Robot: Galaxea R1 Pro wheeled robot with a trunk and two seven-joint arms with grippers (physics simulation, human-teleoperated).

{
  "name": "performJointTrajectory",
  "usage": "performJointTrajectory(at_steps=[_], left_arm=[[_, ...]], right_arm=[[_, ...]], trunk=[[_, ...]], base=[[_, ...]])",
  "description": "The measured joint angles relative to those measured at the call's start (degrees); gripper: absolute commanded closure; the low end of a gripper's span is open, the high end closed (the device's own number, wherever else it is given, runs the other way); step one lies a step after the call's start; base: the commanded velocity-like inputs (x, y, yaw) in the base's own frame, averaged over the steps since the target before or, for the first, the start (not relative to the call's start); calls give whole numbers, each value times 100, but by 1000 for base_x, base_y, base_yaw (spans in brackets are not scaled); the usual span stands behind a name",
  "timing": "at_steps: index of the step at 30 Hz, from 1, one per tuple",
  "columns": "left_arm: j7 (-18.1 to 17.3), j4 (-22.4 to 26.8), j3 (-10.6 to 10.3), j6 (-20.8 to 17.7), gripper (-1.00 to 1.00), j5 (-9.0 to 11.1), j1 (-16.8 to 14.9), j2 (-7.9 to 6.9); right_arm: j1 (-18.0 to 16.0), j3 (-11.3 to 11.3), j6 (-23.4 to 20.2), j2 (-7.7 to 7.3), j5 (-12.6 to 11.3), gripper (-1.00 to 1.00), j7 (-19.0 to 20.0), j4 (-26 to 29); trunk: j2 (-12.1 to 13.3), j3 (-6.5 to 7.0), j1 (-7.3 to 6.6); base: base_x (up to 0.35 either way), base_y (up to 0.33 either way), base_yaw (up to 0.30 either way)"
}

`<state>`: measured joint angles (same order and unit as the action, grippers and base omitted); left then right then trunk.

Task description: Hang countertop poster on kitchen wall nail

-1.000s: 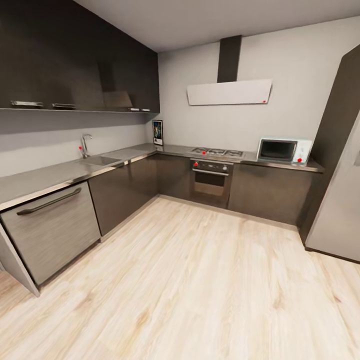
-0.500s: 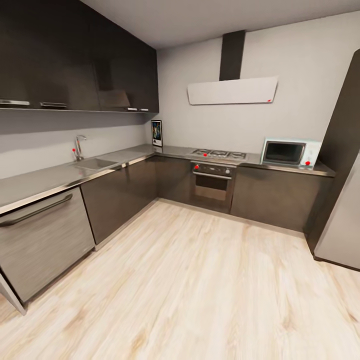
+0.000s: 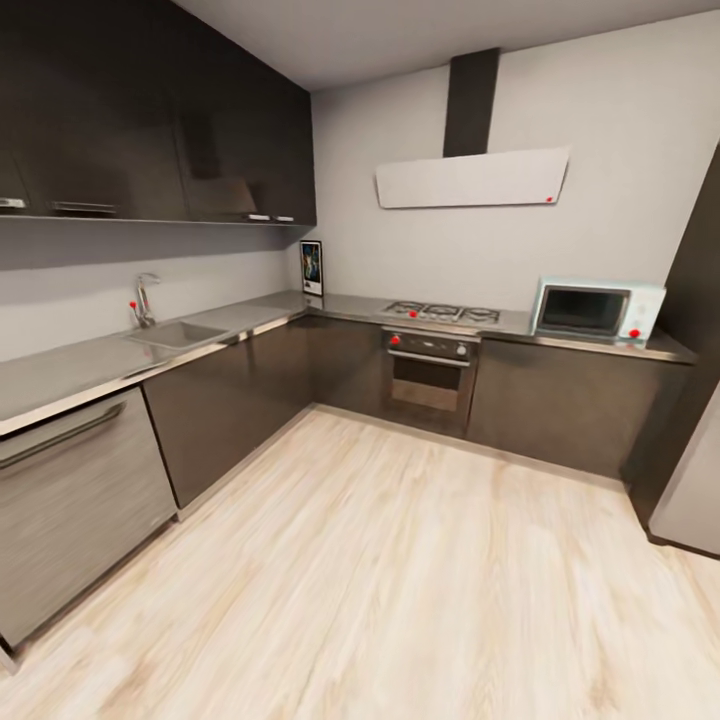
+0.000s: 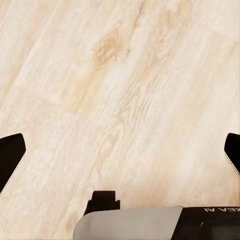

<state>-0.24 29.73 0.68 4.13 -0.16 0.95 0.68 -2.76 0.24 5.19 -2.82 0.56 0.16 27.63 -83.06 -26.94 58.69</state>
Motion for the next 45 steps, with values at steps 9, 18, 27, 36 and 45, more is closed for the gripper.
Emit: performJointTrajectory(at_steps=[9, 18, 27, 36, 45], left_arm=[[0, 1, -1, 0, -100, 0, 0, 0], [0, 1, 3, -1, -100, 0, 0, 0], [0, 1, 2, -1, -100, 0, 0, -2], [0, 1, -1, -1, -100, 0, 0, -8], [0, 1, 2, -1, -100, 0, 0, -9]], right_arm=[[-1, 0, 0, 0, -2, -100, 0, 0], [1, 5, 0, 2, 0, -100, 0, -1], [2, 8, 1, 3, 0, -100, 0, -1], [1, 8, 1, 3, 0, -100, 0, -1], [-1, 7, 1, 3, 0, -100, 0, -1]], trunk=[[0, 0, 0], [0, 0, 0], [0, 0, 0], [0, 0, 0], [0, 0, 0]], base=[[341, 2, 0], [341, 74, 0], [341, 107, 0], [341, 124, 0], [341, 126, 0]])
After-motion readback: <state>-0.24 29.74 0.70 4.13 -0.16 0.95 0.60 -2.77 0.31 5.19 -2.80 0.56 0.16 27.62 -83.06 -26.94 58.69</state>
